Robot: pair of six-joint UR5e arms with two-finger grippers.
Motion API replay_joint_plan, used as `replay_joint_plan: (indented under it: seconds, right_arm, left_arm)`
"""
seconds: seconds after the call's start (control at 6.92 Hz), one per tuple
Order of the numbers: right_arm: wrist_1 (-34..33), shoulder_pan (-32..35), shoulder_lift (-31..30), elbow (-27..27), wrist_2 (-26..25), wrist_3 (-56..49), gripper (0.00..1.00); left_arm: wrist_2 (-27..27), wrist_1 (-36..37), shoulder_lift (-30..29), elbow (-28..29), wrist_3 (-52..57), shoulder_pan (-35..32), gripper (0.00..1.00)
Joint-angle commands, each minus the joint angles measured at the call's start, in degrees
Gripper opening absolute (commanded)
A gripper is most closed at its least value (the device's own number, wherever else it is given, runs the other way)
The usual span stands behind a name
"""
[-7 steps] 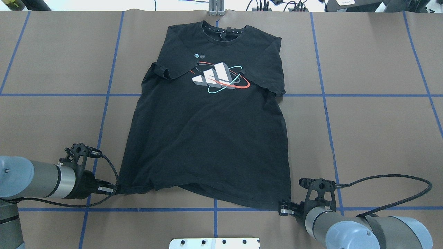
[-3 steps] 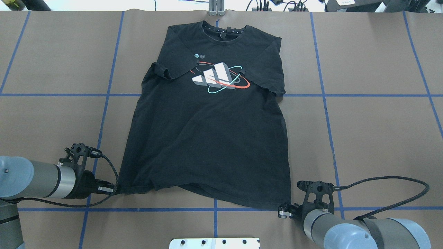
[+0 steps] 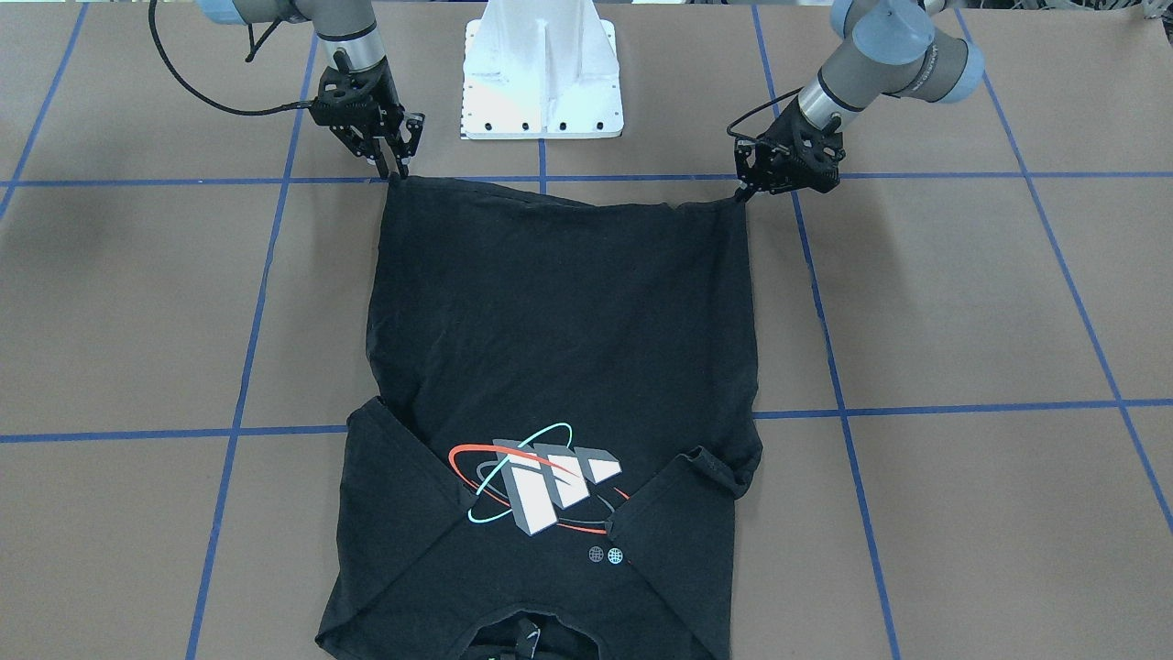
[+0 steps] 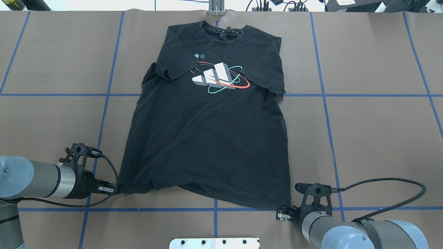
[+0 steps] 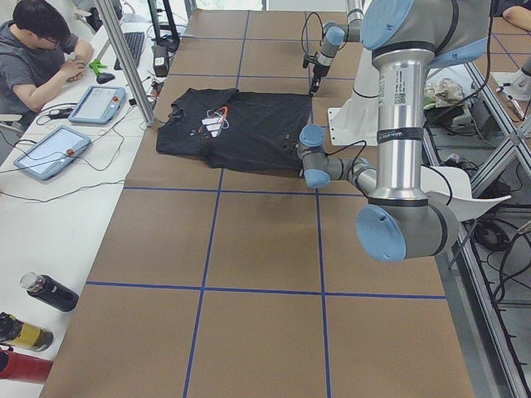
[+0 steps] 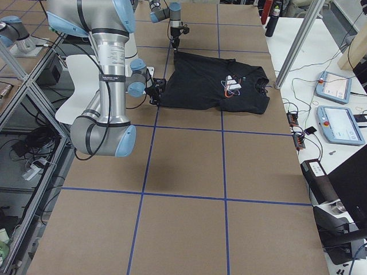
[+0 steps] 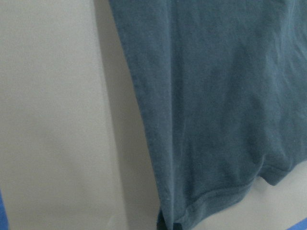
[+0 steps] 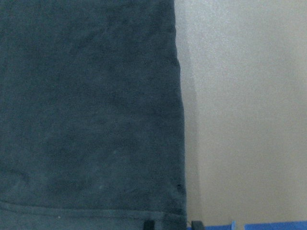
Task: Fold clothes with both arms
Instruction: 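Grasp the hem corners with both grippers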
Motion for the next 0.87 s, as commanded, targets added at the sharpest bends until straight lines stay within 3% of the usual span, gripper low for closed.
replay_joint_plan:
  seconds: [0.0, 0.14, 0.43, 0.58, 0.72]
  right_arm:
    - [-0.01, -0.16, 0.03, -0.60, -0.07, -0.02, 0.37]
    - [-0.01, -0.07, 0.03, -0.52, -0.07, 0.07, 0.36]
    - [-0.01, -0.07, 0.11, -0.43, -0.07, -0.02, 0.06]
    - [-0.01, 0.02, 0.11, -0.43, -0.07, -0.02, 0.00]
    - [-0.01, 0.11, 0.03, -0.43, -0.07, -0.02, 0.00]
  left_arm:
    - [-0.09, 0.00, 0.00, 0.00, -0.02, 0.00, 0.00]
    - [0.00, 0.00, 0.00, -0.09, -0.02, 0.00, 0.00]
    - [0.00, 0.00, 0.00, -0.09, -0.02, 0.00, 0.00]
    - [0.00, 0.00, 0.00, -0.18, -0.02, 0.00, 0.00]
    - [0.00, 0.00, 0.00, -0.18, -0.02, 0.00, 0.00]
